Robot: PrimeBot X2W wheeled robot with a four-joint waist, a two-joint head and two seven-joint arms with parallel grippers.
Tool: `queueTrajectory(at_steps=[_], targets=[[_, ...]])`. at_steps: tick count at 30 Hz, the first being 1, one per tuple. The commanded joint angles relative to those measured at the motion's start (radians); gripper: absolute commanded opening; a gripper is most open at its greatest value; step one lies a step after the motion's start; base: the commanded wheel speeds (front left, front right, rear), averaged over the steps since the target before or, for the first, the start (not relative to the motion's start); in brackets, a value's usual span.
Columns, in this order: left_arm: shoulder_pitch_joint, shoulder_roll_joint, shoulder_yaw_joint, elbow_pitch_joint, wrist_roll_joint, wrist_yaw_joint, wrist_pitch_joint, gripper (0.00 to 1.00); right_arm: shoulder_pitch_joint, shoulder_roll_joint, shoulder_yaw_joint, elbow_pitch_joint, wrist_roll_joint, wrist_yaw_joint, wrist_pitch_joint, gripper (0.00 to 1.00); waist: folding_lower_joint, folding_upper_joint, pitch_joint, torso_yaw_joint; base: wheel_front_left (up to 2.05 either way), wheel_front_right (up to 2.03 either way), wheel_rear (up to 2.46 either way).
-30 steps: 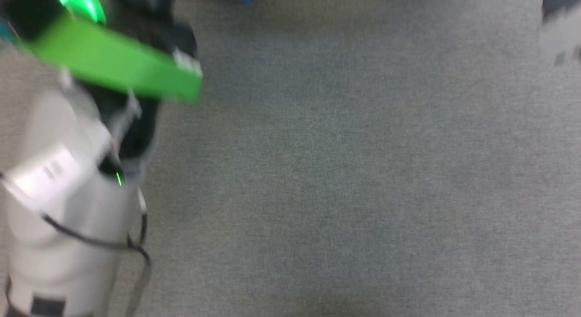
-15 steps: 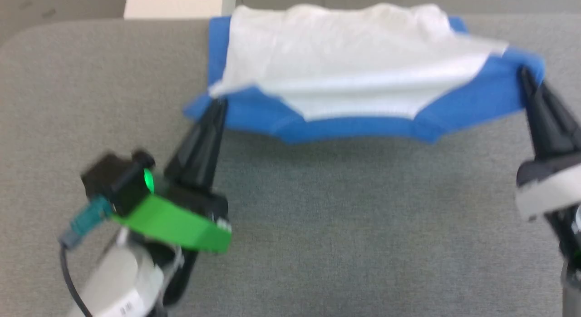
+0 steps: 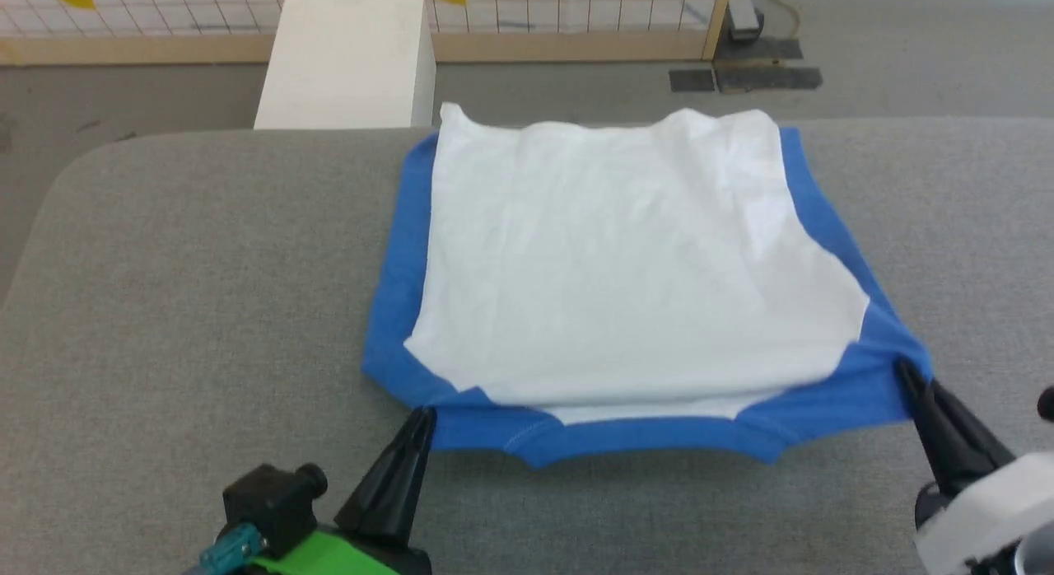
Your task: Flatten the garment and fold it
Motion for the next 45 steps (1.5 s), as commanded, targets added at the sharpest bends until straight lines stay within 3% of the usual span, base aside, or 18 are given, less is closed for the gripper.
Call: queueTrajectory(at_steps=[1, 12, 17, 33, 45], targets=[[0.029, 0.018, 0.015, -0.008, -0.007, 0.016, -0.004, 0.00, 0.028, 0.001, -0.024, -0.014, 0.008, -0.002, 0.007, 0.00, 0.0001, 0.0000, -0.035, 0.000, 0.00, 0.00, 0.00], [0.163, 0.071, -0.005, -0.104, -0.036, 0.043, 0.065, 0.00, 0.205, 0.046, -0.062, -0.080, 0.054, -0.002, 0.087, 0.00, 0.0001, 0.0000, -0.076, 0.007, 0.00, 0.00, 0.00], [0.185, 0.067, -0.027, -0.063, -0.050, 0.038, 0.078, 0.00, 0.242, 0.055, -0.043, -0.064, 0.054, -0.002, 0.109, 0.00, 0.0001, 0.0000, -0.081, 0.004, 0.00, 0.00, 0.00], [0.005, -0.007, -0.102, 0.305, -0.143, -0.096, 0.157, 0.00, 0.156, -0.004, 0.085, 0.278, -0.003, -0.002, 0.040, 0.00, 0.0001, 0.0000, -0.032, 0.015, 0.00, 0.00, 0.00], [-0.042, -0.024, -0.115, 0.419, -0.151, -0.102, 0.179, 0.00, 0.086, -0.014, 0.129, 0.428, 0.017, -0.002, -0.010, 0.01, 0.0001, 0.0000, -0.034, 0.003, 0.00, 0.00, 0.00]])
